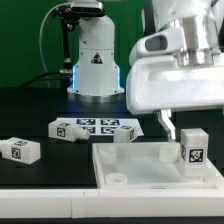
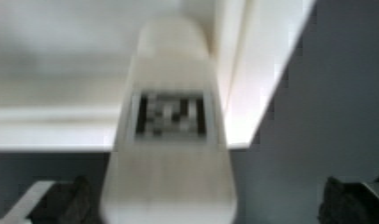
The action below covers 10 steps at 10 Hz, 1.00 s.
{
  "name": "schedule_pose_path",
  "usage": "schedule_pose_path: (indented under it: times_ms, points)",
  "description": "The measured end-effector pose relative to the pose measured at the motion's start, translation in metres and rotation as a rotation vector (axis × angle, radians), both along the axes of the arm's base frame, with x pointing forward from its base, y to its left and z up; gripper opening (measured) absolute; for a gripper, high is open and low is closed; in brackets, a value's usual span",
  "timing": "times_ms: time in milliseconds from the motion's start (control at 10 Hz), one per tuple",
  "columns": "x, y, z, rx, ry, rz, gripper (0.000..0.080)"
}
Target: Assemble square table
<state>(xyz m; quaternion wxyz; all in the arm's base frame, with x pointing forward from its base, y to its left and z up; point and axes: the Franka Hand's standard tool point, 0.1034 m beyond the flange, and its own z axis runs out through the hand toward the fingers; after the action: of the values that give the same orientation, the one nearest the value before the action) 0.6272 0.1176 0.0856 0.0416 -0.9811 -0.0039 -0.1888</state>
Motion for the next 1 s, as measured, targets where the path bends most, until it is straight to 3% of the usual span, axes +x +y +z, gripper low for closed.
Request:
schedule_pose_path:
  times_ms: [200, 500, 600, 700, 900, 1000]
  points:
    - [0.0035, -0.0043, -0.0023, 0.040, 0.175, -0.071, 0.0649]
    - [-0.0022, -0.0072, -0.0077, 0.049, 0.331, -0.080, 0.0649]
    - [0.0007, -0.0077, -0.0071, 0.055, 0.317, -0.109, 0.0563]
    - [0.0005, -0.0077, -0.0077, 0.055, 0.316, -0.111, 0.0563]
    - [0.0005, -0.0082, -0.0078, 0.092, 0.330, -0.268, 0.0286]
    - [0.0004, -0.0080, -0.0078, 0.106, 0.335, -0.327, 0.0286]
